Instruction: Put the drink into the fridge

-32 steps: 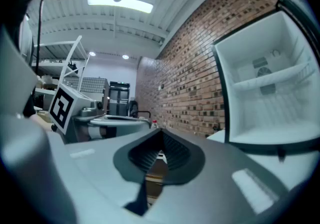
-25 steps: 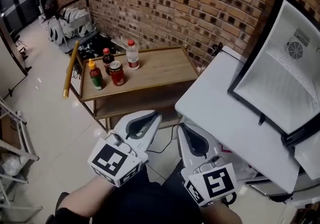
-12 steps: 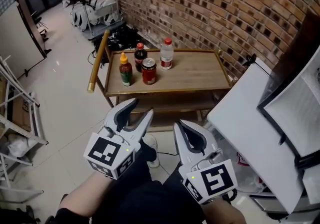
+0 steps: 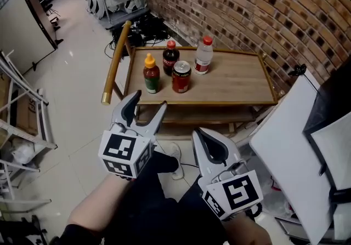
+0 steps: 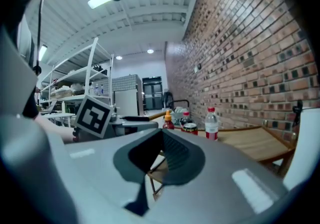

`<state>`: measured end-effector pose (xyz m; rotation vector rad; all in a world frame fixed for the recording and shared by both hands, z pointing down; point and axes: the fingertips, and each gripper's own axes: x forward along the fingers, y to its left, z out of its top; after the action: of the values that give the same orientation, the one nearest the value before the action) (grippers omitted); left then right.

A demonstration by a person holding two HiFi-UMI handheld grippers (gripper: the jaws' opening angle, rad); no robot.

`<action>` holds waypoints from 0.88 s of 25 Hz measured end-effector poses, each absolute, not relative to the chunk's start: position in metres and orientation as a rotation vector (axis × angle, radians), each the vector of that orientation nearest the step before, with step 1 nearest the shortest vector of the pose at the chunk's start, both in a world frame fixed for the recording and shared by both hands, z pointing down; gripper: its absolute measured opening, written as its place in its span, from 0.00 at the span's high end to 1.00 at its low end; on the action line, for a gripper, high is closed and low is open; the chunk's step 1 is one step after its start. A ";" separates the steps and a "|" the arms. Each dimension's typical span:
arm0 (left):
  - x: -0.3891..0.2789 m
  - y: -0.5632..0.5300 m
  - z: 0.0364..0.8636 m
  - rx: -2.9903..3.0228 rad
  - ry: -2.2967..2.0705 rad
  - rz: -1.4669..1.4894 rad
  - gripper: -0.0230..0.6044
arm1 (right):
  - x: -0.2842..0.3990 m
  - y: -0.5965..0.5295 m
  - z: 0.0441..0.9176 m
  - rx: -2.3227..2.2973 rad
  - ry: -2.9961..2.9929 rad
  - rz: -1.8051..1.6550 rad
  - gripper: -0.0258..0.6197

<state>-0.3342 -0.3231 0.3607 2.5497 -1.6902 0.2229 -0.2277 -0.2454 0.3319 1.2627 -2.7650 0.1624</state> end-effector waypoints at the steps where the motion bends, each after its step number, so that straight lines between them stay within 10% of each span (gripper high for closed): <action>1: -0.338 -0.330 0.364 2.539 -1.701 0.231 0.53 | -0.233 -0.252 0.332 1.252 -2.766 0.157 0.96; 22: -0.368 -0.442 0.436 2.384 -1.722 0.375 0.49 | -0.277 -0.343 0.347 1.159 -2.735 0.167 0.96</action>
<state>-0.3680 -0.4423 0.4357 2.3838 -1.7221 0.3748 -0.2772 -0.3428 0.3465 1.1590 -2.7346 0.1675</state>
